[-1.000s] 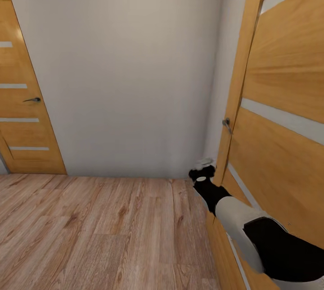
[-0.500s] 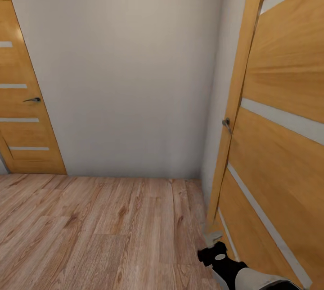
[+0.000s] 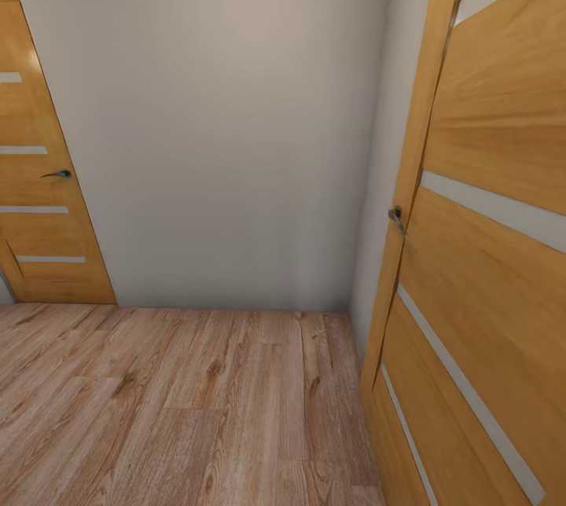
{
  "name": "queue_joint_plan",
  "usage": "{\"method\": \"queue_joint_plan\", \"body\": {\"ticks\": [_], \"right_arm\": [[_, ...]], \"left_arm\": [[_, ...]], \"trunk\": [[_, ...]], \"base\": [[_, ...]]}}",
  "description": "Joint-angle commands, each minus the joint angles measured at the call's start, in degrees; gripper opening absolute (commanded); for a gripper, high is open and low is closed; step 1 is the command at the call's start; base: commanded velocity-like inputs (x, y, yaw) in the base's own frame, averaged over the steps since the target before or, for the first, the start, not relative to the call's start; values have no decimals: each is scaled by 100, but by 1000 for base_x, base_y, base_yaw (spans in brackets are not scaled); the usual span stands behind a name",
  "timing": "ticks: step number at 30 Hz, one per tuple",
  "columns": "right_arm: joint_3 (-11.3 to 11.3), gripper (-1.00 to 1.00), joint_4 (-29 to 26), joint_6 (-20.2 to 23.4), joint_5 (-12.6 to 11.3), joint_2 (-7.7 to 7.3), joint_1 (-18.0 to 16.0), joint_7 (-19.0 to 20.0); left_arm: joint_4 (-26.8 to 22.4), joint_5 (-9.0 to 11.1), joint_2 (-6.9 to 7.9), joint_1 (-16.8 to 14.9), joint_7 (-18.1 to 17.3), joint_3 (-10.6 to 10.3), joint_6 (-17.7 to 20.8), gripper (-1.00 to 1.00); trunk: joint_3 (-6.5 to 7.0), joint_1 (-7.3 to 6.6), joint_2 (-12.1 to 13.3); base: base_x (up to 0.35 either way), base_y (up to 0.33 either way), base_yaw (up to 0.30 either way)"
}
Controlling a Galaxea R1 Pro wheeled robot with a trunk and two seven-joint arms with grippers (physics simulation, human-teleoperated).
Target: Move the two storage containers from the living room to the garage. In the garage, place one container on the floor and stack the other container on top of it (either order is fine).
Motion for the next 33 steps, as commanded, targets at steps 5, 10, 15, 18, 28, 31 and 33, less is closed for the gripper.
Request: {"method": "queue_joint_plan", "body": {"ticks": [5,10,15,18,28,31,33], "right_arm": [[16,100,15,-286,61,29,166,-15],[16,100,18,-478,33,55,189,91],[10,100,18,-482,14,52,194,130],[9,100,18,-481,18,29,195,153],[11,100,18,-470,34,-11,195,170],[15,100,18,-450,36,28,195,156],[17,100,18,-404,37,51,195,153]], "left_arm": [[1,26,-2,-2,4,13,-14,100],[2,26,-2,-2,4,13,-14,100],[0,26,-2,-2,4,13,-14,100],[0,26,-2,-2,4,13,-18,100],[0,26,-2,-2,4,10,-15,100],[0,26,-2,-2,4,6,-18,100],[0,26,-2,-2,4,5,-18,100]], "trunk": [[-5,0,-3],[-5,0,-3],[-5,0,-3],[-5,0,-3],[-5,0,-3],[-5,0,-3],[-5,0,-3]], "base": [[0,0,0],[0,0,0],[0,0,0],[0,0,0],[0,0,0],[0,0,0],[0,0,0]]}}
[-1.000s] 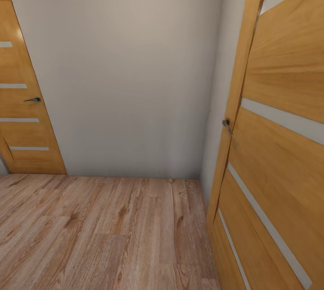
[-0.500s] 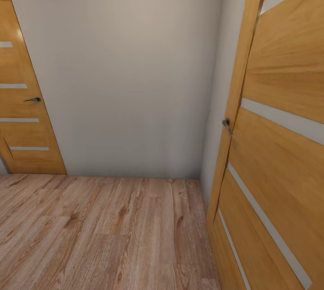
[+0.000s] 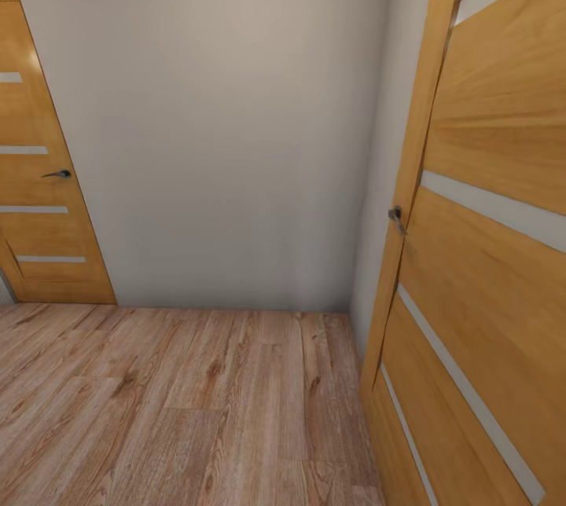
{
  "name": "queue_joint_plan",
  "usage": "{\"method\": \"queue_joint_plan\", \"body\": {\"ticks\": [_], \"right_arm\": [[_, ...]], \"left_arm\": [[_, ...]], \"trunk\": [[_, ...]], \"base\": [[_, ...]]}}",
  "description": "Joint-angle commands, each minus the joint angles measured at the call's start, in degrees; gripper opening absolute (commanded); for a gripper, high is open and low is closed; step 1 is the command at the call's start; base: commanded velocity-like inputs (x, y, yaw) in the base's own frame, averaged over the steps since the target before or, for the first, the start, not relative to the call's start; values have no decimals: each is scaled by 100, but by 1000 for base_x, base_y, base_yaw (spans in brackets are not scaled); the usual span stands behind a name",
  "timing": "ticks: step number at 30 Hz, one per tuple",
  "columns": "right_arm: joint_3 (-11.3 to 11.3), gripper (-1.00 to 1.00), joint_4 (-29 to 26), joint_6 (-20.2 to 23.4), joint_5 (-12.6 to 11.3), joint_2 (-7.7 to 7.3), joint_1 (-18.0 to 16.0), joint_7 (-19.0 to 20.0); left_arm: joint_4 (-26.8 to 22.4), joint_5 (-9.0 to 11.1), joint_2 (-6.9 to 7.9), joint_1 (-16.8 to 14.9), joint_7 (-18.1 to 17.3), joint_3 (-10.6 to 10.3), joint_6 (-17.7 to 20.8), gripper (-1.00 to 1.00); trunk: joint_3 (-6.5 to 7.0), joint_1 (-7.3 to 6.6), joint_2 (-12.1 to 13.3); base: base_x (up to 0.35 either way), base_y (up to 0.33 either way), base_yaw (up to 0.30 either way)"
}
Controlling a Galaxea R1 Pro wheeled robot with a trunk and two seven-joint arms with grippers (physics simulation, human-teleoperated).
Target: Move the two storage containers from the living room to the garage. In the garage, place one container on the floor and stack the other container on top of it (either order is fine).
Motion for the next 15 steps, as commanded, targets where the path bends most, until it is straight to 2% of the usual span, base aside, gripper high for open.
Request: {"method": "queue_joint_plan", "body": {"ticks": [1,3,10,15], "right_arm": [[9,100,19,-5,53,3,-8,-27],[9,100,19,9,53,0,-8,-25],[9,100,19,34,53,-15,-8,-22],[2,100,19,28,47,-28,-8,-22]], "left_arm": [[0,27,-2,-2,4,12,-15,100],[0,27,-2,-2,4,12,-17,100],[0,27,-2,-2,4,15,-16,100],[0,27,-2,-2,4,20,-16,100]], "trunk": [[-5,0,-3],[-5,0,-3],[-5,0,-3],[-5,0,-3]], "base": [[0,0,22],[0,0,67],[0,0,194],[0,0,45]]}}
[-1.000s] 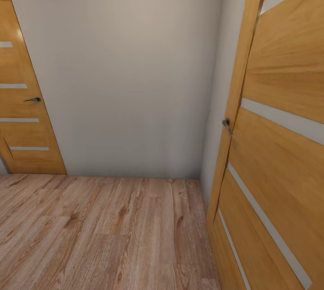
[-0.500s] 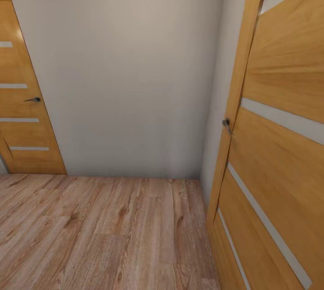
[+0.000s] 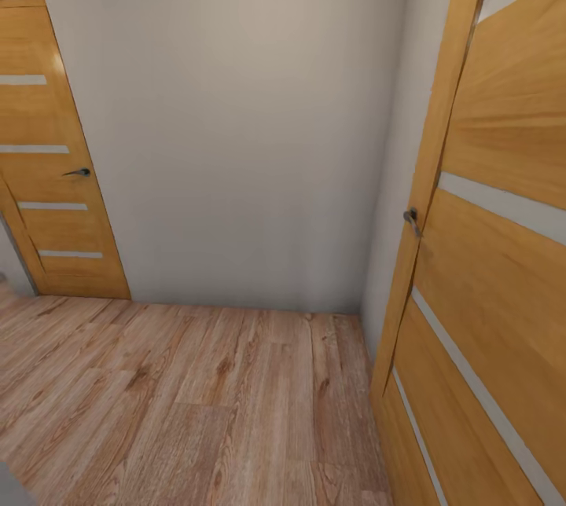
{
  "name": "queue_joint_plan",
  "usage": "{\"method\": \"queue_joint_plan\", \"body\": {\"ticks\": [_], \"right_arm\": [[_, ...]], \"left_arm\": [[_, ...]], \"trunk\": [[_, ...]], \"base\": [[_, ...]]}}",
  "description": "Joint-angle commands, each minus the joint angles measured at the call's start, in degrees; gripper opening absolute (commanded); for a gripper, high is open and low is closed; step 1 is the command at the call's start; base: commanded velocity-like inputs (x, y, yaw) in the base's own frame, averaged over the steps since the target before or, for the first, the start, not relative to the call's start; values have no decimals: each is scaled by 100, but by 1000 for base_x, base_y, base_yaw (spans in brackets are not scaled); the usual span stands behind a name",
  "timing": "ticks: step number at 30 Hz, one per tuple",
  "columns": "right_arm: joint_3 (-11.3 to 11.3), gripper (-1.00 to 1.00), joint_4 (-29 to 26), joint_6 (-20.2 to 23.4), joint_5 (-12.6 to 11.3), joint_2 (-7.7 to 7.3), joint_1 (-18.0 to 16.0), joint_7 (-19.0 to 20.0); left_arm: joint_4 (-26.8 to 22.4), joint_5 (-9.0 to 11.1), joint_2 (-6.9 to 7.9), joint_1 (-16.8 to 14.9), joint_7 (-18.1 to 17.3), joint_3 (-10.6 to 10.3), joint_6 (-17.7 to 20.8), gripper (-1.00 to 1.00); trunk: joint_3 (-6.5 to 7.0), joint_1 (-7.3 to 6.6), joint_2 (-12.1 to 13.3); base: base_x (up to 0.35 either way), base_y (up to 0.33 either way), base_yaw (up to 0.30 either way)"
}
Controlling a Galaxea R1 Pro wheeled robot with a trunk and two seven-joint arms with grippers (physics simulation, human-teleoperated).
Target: Move the two storage containers from the living room to the garage. In the garage, place one container on the floor and stack the other container on top of it (either order is fine).
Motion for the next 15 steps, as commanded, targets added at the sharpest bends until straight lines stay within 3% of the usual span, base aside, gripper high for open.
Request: {"method": "queue_joint_plan", "body": {"ticks": [1,8,15], "right_arm": [[10,100,19,-30,54,4,-8,-29],[15,100,19,-31,57,19,-8,-29],[15,100,19,-33,58,21,-8,-29]], "left_arm": [[0,26,-2,-2,4,13,-15,100],[0,26,-2,-2,4,4,-8,100],[4,26,-2,-2,4,-3,-8,100]], "trunk": [[-5,0,-3],[-5,0,-3],[-5,0,-3]], "base": [[0,0,13],[34,0,3],[241,0,0]]}}
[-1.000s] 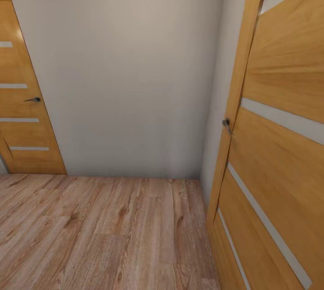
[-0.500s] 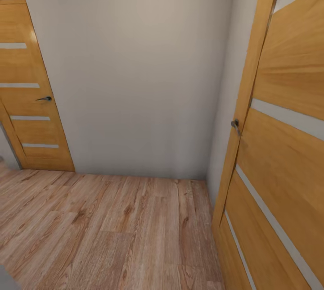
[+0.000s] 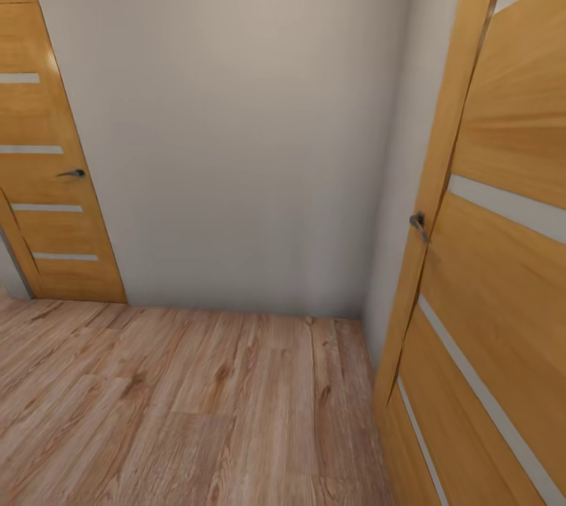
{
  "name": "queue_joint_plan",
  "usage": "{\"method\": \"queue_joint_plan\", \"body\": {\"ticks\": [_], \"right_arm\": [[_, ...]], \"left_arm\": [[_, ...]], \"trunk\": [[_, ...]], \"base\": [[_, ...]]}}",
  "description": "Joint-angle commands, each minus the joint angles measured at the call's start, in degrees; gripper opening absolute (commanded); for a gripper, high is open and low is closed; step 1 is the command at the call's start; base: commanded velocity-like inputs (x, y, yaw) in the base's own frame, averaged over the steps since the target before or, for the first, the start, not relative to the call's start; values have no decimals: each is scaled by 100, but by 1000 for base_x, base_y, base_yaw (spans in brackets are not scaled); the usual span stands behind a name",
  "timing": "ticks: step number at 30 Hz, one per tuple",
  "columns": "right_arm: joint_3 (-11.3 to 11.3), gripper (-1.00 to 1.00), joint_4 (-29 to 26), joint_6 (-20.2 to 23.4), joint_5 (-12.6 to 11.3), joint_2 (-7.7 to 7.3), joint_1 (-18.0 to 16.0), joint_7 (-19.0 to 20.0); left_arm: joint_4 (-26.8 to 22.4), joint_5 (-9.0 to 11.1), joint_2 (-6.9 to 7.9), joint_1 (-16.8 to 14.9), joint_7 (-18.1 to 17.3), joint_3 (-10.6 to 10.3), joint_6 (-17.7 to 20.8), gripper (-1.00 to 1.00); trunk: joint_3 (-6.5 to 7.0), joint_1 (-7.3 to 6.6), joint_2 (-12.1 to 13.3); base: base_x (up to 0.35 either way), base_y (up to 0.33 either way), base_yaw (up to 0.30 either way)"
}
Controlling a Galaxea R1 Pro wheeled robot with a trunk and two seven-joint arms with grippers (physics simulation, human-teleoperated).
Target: Move the two storage containers from the living room to the garage. In the garage, place one container on the floor and stack the other container on top of it (either order is fine).
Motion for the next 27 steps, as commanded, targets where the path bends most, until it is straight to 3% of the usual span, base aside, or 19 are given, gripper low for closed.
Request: {"method": "queue_joint_plan", "body": {"ticks": [1,11,27], "right_arm": [[8,100,19,-32,53,-2,-8,-29],[9,100,19,-37,53,1,-8,-29],[9,100,19,-36,53,3,-8,-29]], "left_arm": [[1,28,-2,-2,4,12,-14,100],[-1,28,-2,-2,4,11,-14,100],[-4,28,-2,-2,4,12,-21,100]], "trunk": [[-5,3,-3],[-5,3,-3],[-5,3,-3]], "base": [[307,0,0],[313,-3,0],[30,-33,0]]}}
